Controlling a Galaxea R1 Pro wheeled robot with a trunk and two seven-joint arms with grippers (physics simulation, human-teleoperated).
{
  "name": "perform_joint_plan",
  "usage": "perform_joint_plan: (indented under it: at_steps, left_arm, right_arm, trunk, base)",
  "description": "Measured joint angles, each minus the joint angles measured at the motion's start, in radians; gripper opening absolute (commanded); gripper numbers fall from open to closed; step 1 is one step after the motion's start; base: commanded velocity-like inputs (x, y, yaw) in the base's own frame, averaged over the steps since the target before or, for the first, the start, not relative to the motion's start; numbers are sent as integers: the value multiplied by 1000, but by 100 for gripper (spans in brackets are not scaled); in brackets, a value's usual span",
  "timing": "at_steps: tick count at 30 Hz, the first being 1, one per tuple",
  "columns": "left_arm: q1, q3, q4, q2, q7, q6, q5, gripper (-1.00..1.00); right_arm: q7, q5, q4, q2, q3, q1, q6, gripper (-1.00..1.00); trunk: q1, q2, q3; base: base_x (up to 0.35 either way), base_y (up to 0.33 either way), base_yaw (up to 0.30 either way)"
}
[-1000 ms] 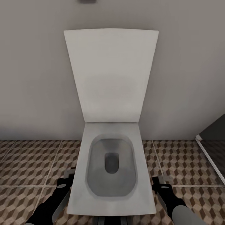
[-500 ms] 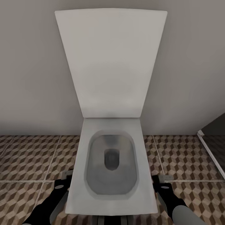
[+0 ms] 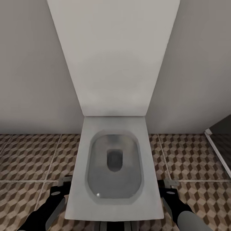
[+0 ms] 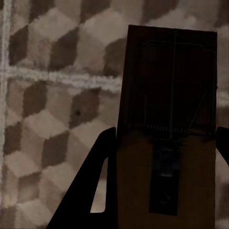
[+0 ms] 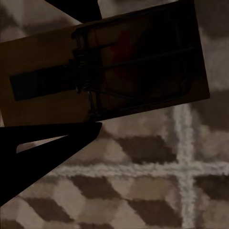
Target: Take the four mousetraps from the cabinet in the bathroom and place them on the bathroom floor. Make sure all four end up on the same floor surface, and ensure that at least two of them are either under or directly next to the same bathroom sink.
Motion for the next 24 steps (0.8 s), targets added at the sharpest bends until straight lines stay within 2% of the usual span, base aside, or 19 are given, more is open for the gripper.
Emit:
perform_joint_plan:
  at_steps: [5,12,24]
  left_arm:
    - [0,0,1,2,0,-1,1,-100]
    - [0,0,1,3,2,-7,0,-100]
    - [0,0,-2,3,9,-14,-1,-100]
  right_arm:
    - [1,-1,0,-2,-19,0,-1,-100]
    - [1,0,1,-1,-25,0,-1,-100]
    - [1,0,2,-1,-25,0,-1,-100]
  trunk:
    - [2,-1,-19]
    - [5,-3,-46]
    - [6,-3,-50]
  base:
    - [0,0,0]
    - [0,0,0]
    - [0,0,0]
